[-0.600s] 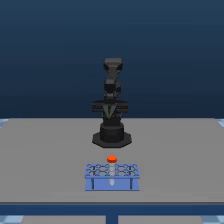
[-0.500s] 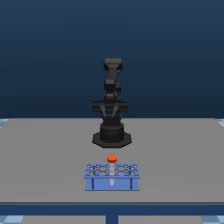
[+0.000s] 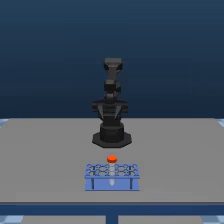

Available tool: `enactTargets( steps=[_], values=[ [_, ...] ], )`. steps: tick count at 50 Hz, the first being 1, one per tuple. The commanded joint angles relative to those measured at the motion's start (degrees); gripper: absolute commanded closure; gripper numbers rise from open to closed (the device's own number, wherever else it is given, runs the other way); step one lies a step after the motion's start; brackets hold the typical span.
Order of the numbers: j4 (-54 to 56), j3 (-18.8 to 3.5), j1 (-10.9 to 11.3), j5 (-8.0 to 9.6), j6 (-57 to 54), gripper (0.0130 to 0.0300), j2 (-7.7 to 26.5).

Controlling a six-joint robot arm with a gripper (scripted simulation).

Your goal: Pick up the centrifuge tube on the rack

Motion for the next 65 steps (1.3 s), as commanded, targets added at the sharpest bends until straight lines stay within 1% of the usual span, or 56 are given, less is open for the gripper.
enactTargets(
  steps=[1,5,8,10,11,12,13,15,16,17,18,20,21,22,23,25,26,27,28,30,31,32,33,35,36,37,38,40,41,42,43,45,46,47,48,50,51,52,53,55,56,57,58,60,61,62,63,65],
  values=[
    [0.17,-0.25,0.09,-0.02,-0.18,0.013,0.64],
    [0.31,-0.45,0.15,-0.03,-0.3,0.013,1.15],
    [0.63,-1.0,0.31,-0.03,-0.63,0.013,2.51],
    [0.63,-1.0,0.31,-0.03,-0.63,0.013,2.51],
    [0.82,-1.36,0.4,-0.02,-0.81,0.013,3.36],
    [0.82,-1.36,0.4,-0.02,-0.81,0.013,3.36],
    [1.02,-1.77,0.5,0.01,-1.0,0.013,4.32],
    [1.02,-1.77,0.5,0.01,-1.0,0.013,4.32],
    [1.22,-2.25,0.61,0.06,-1.2,0.013,5.4],
    [1.22,-2.25,0.61,0.06,-1.2,0.013,5.4],
    [1.42,-2.79,0.73,0.14,-1.39,0.013,6.59],
    [1.42,-2.79,0.73,0.14,-1.39,0.013,6.59],
    [1.61,-3.41,0.85,0.26,-1.58,0.013,7.89],
    [1.61,-3.41,0.85,0.26,-1.58,0.013,7.89],
    [1.79,-4.11,0.97,0.43,-1.76,0.013,9.31],
    [1.79,-4.11,0.97,0.43,-1.76,0.013,9.31],
    [1.95,-4.91,1.1,0.65,-1.92,0.013,10.84],
    [1.95,-4.91,1.1,0.65,-1.92,0.013,10.84],
    [2.09,-5.8,1.22,0.95,-2.05,0.013,12.49],
    [2.09,-5.8,1.22,0.95,-2.05,0.013,12.49],
    [2.2,-6.8,1.35,1.34,-2.16,0.013,14.24],
    [2.2,-6.8,1.35,1.34,-2.16,0.013,14.24],
    [2.28,-7.92,1.47,1.82,-2.24,0.013,16.1],
    [2.28,-7.92,1.47,1.82,-2.24,0.013,16.1],
    [2.34,-9.12,1.59,2.4,-2.3,0.013,18.01],
    [2.34,-9.12,1.59,2.4,-2.3,0.013,18.01],
    [2.37,-10.32,1.69,3.01,-2.34,0.013,19.84],
    [2.37,-10.32,1.69,3.01,-2.34,0.013,19.84],
    [2.4,-11.49,1.79,3.63,-2.37,0.013,21.56],
    [2.4,-11.49,1.79,3.63,-2.37,0.013,21.56],
    [2.41,-12.61,1.87,4.26,-2.39,0.013,23.17],
    [2.41,-12.61,1.87,4.26,-2.39,0.013,23.17],
    [2.39,-13.71,1.95,4.92,-2.37,0.013,24.67],
    [2.39,-13.71,1.95,4.92,-2.37,0.013,24.67],
    [2.32,-14.79,2.01,5.6,-2.31,0.013,26.07],
    [2.32,-14.79,2.01,5.6,-2.31,0.013,26.07],
    [2.19,-15.84,2.07,6.28,-2.19,0.013,27.36],
    [2.19,-15.84,2.07,6.28,-2.19,0.013,27.36],
    [2.03,-16.83,2.12,6.97,-2.03,0.013,28.55],
    [2.03,-16.83,2.12,6.97,-2.03,0.013,28.55],
    [1.84,-17.78,2.17,7.63,-1.86,0.013,29.63],
    [1.84,-17.78,2.17,7.63,-1.86,0.013,29.63],
    [1.65,-18.64,2.21,8.24,-1.68,0.013,30.62],
    [1.65,-18.64,2.21,8.24,-1.68,0.013,30.62],
    [1.47,-19.41,2.24,8.78,-1.51,0.013,31.5],
    [1.47,-19.41,2.24,8.78,-1.51,0.013,31.5],
    [1.31,-20.08,2.27,9.25,-1.35,0.013,32.26],
    [1.31,-20.08,2.27,9.25,-1.35,0.013,32.26]
  ],
)
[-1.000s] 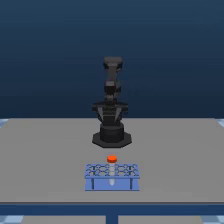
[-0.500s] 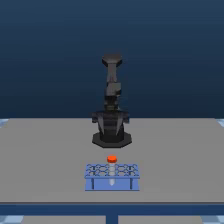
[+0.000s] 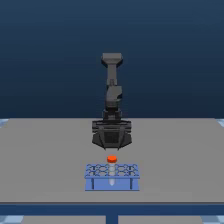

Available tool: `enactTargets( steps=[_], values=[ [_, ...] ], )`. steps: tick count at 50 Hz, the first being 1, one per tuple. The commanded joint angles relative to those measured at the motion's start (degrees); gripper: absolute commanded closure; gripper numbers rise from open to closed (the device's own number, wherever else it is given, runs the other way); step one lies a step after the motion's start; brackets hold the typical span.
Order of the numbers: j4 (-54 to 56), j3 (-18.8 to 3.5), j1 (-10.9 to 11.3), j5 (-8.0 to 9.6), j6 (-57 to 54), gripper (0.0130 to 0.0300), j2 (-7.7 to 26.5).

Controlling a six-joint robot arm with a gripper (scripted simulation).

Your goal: Pick up the centrifuge tube on the rack

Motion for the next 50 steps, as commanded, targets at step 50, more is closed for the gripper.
enactTargets(
  steps=[50],
  values=[
    [-0.73,0.36,0.15,-3.73,0.79,0.013,6.2]
  ],
)
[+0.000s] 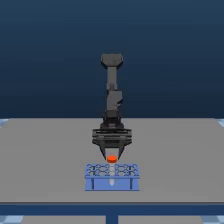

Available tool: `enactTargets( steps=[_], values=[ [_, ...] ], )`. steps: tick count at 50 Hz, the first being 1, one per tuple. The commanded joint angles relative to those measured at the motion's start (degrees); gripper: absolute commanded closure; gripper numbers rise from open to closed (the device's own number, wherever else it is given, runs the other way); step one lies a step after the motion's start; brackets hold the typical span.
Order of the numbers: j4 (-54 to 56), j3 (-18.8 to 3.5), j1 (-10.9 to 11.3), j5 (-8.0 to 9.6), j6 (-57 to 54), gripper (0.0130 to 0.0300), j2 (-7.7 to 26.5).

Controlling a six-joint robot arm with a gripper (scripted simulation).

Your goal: Pick up the centrifuge tube on the rack

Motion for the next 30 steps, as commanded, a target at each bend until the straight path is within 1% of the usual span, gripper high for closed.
enactTargets(
  steps=[1,2,3,5,6,7,8,10,13,26,27,30],
  values=[
    [-0.02,0.65,0.0,-2.73,0.03,0.013,1.08],
    [-0.02,0.65,0.0,-2.73,0.03,0.013,1.08],
    [-0.03,0.89,0.0,-3.42,0.03,0.013,1.53],
    [-0.03,0.89,0.0,-3.42,0.03,0.013,1.53],
    [-0.03,1.08,0.0,-3.99,0.04,0.013,1.91],
    [-0.03,1.08,0.0,-3.99,0.04,0.013,1.91],
    [-0.03,1.23,0.0,-4.44,0.04,0.013,2.22],
    [-0.03,1.23,0.0,-4.44,0.04,0.013,2.22],
    [-0.04,1.41,0.0,-5.01,0.05,0.013,2.61],
    [-0.04,1.45,0.0,-5.14,0.05,0.013,2.69],
    [-0.04,1.45,0.0,-5.14,0.05,0.03,2.69],
    [-0.04,1.45,0.0,-5.14,0.05,0.03,2.69]
  ],
)
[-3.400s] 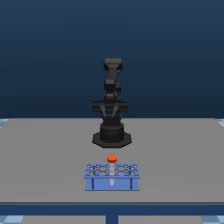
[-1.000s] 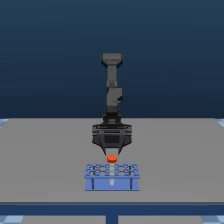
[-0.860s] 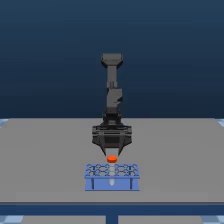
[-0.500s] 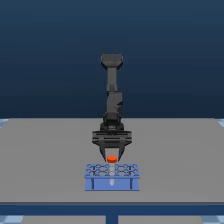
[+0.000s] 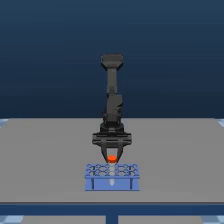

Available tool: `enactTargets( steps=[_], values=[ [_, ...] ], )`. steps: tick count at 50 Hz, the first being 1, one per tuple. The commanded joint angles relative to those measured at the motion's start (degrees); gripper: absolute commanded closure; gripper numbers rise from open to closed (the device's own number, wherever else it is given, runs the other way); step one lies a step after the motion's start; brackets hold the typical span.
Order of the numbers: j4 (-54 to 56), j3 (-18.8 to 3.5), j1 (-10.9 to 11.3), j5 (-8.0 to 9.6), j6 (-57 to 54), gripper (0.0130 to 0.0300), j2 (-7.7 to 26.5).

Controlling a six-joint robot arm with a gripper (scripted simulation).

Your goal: Pick up the centrifuge tube on the rack

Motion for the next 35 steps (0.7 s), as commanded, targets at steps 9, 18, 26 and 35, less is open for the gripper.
enactTargets(
  steps=[9,18,26,35],
  values=[
    [0.0,0.0,0.01,-0.26,0.0,0.03,0.0],
    [0.0,0.03,-0.01,-0.16,-0.01,0.03,0.02],
    [0.0,-0.14,-0.01,0.36,-0.02,0.03,-0.33],
    [0.02,-0.91,-0.01,2.65,-0.03,0.03,-1.85]
  ],
)
